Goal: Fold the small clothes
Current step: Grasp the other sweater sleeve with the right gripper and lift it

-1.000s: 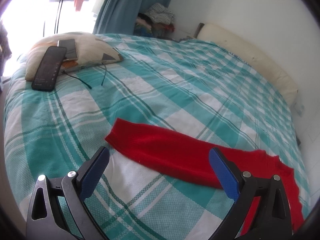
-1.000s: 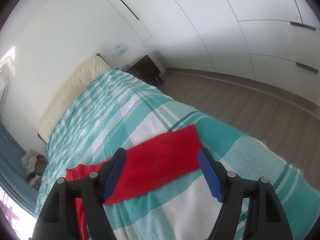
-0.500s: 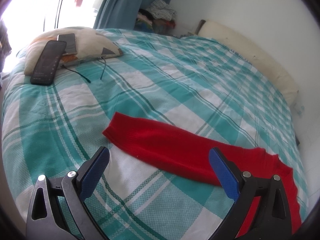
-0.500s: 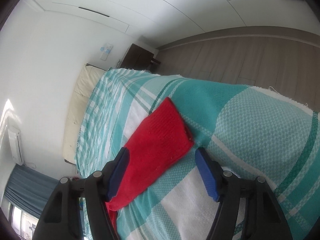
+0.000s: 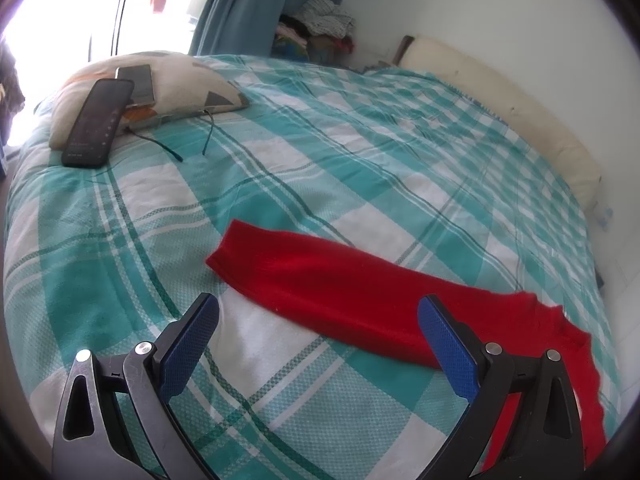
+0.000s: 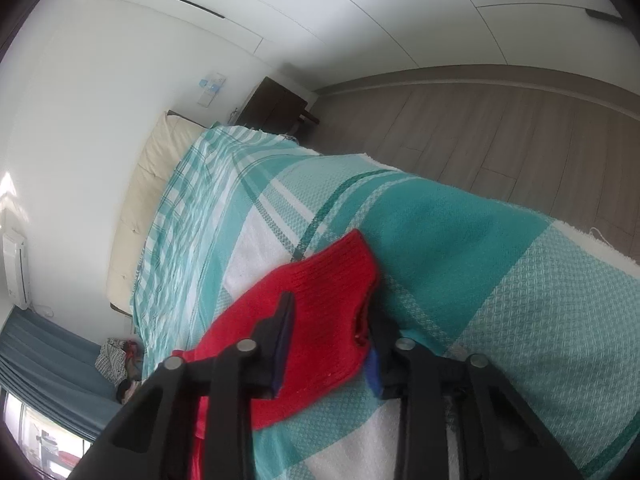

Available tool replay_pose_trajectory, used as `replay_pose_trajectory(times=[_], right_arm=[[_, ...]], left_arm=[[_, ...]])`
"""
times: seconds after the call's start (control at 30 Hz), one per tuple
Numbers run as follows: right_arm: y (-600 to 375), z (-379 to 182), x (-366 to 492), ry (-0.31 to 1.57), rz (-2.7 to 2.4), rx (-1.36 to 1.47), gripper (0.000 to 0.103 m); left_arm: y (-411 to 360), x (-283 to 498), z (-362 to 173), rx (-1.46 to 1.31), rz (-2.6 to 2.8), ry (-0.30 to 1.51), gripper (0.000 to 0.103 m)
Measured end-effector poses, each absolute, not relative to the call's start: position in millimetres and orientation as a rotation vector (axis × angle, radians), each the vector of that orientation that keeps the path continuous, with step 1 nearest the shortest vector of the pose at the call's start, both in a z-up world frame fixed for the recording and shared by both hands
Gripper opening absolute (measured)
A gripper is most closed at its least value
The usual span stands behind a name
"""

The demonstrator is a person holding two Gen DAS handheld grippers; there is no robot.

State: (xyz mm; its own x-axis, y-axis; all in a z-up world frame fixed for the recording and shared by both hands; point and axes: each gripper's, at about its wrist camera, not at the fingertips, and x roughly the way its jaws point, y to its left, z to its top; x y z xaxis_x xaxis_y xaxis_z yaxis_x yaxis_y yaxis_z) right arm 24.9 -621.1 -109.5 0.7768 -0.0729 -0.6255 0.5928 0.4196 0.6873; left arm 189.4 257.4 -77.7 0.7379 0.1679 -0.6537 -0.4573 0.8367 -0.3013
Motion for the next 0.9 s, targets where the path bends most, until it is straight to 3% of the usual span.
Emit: replay_pose_trajectory(times=[0.1, 0.27, 0.5, 0.67, 0.9], right_arm=[[-610, -87, 31, 0.599, -0.511, 0.911, 0.004], [-564, 3, 61, 0.496, -0.445, 0.686, 0.004], [-416, 113, 160, 0.479, -0.061, 0.379, 0.004], [-295, 105, 226, 0.572, 0.16, 0.237, 0.004], [-187, 22, 277, 0.727, 0.296, 0.152, 0.004]], left_arm=[[257, 190, -78, -0.472, 0.355, 0.656, 0.1], [257, 192, -76, -0.485, 0.339, 0.648, 0.1], [258, 190, -74, -0.508, 0.325, 0.643, 0.1], [261, 190, -75, -0.53, 0.33, 0.648, 0.1], [261, 191, -75, -0.524, 0.334, 0.654, 0.1]])
